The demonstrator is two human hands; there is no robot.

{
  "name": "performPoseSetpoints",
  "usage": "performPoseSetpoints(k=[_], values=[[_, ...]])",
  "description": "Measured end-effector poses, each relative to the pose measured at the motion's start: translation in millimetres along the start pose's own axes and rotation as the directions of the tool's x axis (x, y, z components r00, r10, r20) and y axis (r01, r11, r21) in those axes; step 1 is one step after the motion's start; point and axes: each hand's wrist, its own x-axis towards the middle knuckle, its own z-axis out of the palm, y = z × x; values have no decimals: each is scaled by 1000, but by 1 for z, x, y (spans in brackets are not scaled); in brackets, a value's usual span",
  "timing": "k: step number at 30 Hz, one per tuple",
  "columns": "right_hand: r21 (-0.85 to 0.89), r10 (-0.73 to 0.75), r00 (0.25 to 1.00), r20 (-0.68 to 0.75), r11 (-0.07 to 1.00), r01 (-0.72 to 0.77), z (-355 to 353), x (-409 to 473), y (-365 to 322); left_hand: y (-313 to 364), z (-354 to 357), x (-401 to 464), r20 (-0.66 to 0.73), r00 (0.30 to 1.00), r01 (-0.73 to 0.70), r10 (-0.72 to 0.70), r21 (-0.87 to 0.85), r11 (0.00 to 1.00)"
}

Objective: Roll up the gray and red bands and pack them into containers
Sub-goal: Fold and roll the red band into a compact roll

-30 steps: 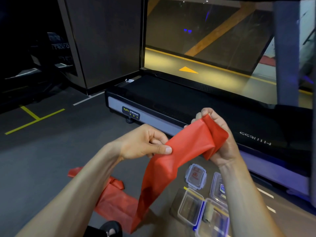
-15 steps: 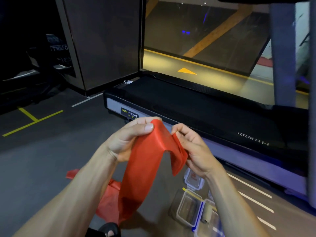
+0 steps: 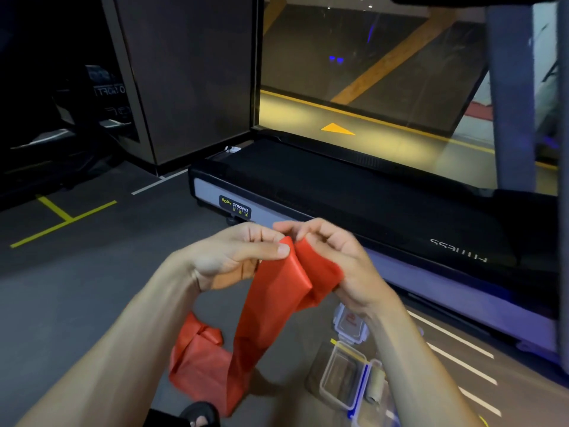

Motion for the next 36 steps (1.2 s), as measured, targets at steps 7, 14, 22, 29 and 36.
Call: performPoseSetpoints(k=[7, 14, 22, 29, 36], values=[[-120, -1, 1000, 15, 993, 2, 2, 2, 0, -5, -2, 2, 31, 999, 40, -41, 43, 998], [-397, -9, 1000, -12, 918, 4, -7, 1, 3, -1, 0, 1, 29, 999, 38, -43, 142, 989], [-529, 64, 996, 63, 848, -21, -11, 3, -3, -3, -5, -2, 19, 998, 59, -68, 302, 951], [-309, -23, 1000, 18, 951, 27, -13, 4, -3, -1, -2, -3, 30, 998, 41, -55, 349, 936], [328, 5, 981, -196, 943, 61, -22, 4, -14, -2, 1, -1, 103, 994, -17, -32, 444, 896]])
